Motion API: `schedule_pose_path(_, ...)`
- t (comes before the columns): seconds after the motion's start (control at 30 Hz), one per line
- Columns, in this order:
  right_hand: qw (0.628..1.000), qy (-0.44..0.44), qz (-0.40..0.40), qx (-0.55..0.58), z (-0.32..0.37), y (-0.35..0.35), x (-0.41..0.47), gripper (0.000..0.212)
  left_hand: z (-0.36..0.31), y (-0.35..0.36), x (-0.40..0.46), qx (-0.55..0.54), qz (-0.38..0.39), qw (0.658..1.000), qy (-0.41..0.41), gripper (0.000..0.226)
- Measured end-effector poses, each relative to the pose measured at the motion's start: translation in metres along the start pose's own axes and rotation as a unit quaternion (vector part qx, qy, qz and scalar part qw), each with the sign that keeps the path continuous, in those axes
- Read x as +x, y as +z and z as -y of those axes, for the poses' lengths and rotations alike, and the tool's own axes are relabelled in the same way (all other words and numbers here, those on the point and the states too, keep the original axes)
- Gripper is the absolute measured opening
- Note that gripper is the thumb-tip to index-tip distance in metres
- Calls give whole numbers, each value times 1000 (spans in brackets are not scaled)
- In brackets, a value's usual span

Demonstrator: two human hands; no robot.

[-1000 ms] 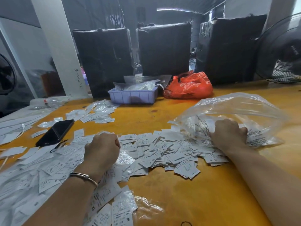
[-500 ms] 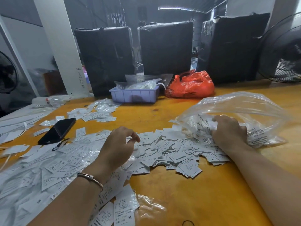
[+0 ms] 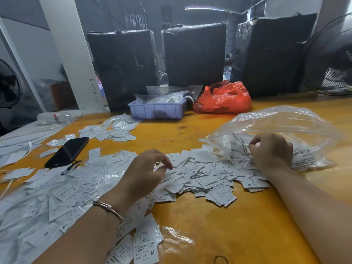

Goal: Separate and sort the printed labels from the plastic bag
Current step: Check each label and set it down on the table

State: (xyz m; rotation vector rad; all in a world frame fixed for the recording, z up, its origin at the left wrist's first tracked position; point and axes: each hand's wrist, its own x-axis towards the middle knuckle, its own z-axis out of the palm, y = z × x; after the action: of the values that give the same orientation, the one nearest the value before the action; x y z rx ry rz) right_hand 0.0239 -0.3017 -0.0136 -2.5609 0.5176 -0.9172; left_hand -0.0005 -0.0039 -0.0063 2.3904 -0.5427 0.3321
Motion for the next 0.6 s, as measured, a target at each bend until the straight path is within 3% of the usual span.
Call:
schedule_pose_path(0.1,994,9,-66,89,4,-3,-1,17,0,-1,1,1,-2,1000,4,24)
schedule_pose_path(0.17,971,20,-43,235,11,-7,-6,13,0,-1,1,5,-7,1000,10,21)
schedule_pose_path(0.27,860,78,145,482,29,-12,-20,10,-1,-1,1,-19,-6,999,26,16)
schedule_pose_path(0.33,771,98,286,561,41,-15,-29,11,-3,-2,1,-70,21,997,30,31)
schedule_pose_path(0.4,705,81,392,585,50,-17,-36,3,-7,-3,-1,-112,55,992,26,57)
schedule_pose_path(0.5,670,17,462,581,59,-18,-48,9,-15,-4,-4,-162,99,982,15,80)
schedule_pose_path(0.6,671,-32,480,564,64,-17,-57,13,-20,-6,-5,-193,99,976,16,66)
